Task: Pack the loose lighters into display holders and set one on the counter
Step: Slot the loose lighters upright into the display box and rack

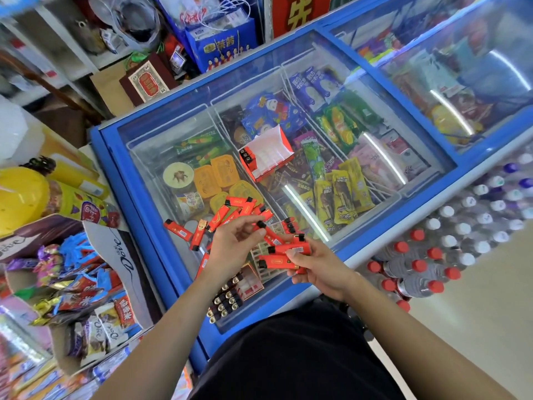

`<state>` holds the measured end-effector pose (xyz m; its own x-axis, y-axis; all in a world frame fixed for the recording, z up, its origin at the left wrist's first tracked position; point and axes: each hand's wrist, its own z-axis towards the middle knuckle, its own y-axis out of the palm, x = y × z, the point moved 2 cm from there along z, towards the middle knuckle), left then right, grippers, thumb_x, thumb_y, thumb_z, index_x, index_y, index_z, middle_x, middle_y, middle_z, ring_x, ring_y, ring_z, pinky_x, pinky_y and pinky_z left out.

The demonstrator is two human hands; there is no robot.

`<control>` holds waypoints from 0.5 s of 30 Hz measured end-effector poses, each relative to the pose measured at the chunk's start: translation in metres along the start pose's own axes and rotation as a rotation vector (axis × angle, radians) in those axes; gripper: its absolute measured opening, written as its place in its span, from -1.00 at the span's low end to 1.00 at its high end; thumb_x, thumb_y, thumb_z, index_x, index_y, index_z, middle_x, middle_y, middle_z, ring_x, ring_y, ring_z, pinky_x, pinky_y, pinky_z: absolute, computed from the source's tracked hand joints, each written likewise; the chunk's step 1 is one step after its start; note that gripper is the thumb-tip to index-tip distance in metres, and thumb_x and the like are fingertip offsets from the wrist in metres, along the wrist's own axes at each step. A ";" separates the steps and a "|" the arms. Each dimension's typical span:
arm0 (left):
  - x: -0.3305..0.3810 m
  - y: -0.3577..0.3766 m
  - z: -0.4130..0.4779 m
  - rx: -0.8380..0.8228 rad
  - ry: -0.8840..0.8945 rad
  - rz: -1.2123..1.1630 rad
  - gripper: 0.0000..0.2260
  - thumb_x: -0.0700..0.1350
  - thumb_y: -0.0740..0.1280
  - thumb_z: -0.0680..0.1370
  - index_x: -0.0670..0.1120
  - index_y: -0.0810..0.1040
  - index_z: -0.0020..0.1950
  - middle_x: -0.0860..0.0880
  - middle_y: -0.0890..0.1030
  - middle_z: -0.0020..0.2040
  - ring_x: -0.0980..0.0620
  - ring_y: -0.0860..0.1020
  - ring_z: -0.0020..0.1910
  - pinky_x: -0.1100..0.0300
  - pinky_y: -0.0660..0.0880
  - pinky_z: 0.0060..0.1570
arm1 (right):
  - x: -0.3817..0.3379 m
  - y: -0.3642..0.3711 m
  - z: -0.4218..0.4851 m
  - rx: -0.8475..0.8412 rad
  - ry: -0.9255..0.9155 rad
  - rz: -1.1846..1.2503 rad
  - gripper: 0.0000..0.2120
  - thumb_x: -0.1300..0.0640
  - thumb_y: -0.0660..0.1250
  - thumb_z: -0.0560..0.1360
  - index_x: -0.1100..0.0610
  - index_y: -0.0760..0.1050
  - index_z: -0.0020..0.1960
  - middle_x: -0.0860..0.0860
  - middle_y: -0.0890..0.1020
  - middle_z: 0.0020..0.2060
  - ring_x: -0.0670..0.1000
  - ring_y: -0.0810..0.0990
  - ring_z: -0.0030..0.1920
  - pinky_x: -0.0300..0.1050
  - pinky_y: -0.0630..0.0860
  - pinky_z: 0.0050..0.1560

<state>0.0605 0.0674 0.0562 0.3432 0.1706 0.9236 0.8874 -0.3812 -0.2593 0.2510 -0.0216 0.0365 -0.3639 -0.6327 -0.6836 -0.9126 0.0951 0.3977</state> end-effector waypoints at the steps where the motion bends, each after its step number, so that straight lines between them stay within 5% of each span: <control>1: 0.000 -0.002 0.001 0.046 -0.006 0.005 -0.78 -0.18 0.48 0.55 0.06 0.68 0.15 0.03 0.63 -0.16 0.18 0.60 -0.17 0.29 0.55 -0.07 | 0.001 -0.004 -0.001 0.033 -0.019 0.019 -0.69 0.20 0.35 0.60 0.15 0.50 0.34 0.12 0.66 -0.09 0.05 0.60 -0.20 -0.11 0.62 -0.19; 7: -0.004 0.001 0.016 0.081 0.077 0.188 -0.74 -0.18 0.46 0.57 0.03 0.66 0.24 0.01 0.62 -0.13 0.29 0.53 -0.19 0.46 0.47 -0.11 | 0.001 -0.038 -0.007 0.277 -0.090 0.115 -0.79 0.23 0.36 0.59 0.18 0.54 0.23 0.16 0.63 -0.11 0.07 0.59 -0.23 -0.11 0.56 -0.28; 15: -0.018 0.014 0.040 0.114 0.058 0.438 -0.69 -0.02 0.62 0.39 -0.05 0.70 0.09 0.17 0.59 -0.29 0.29 0.56 -0.30 0.53 0.46 -0.22 | 0.000 -0.046 -0.008 0.324 -0.133 0.114 -0.85 0.24 0.37 0.58 0.19 0.55 0.15 0.13 0.66 -0.17 0.05 0.61 -0.25 -0.11 0.55 -0.32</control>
<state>0.0788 0.0951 0.0243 0.6788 -0.0374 0.7334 0.6916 -0.3031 -0.6556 0.2947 -0.0320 0.0225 -0.4680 -0.5004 -0.7284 -0.8689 0.4109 0.2760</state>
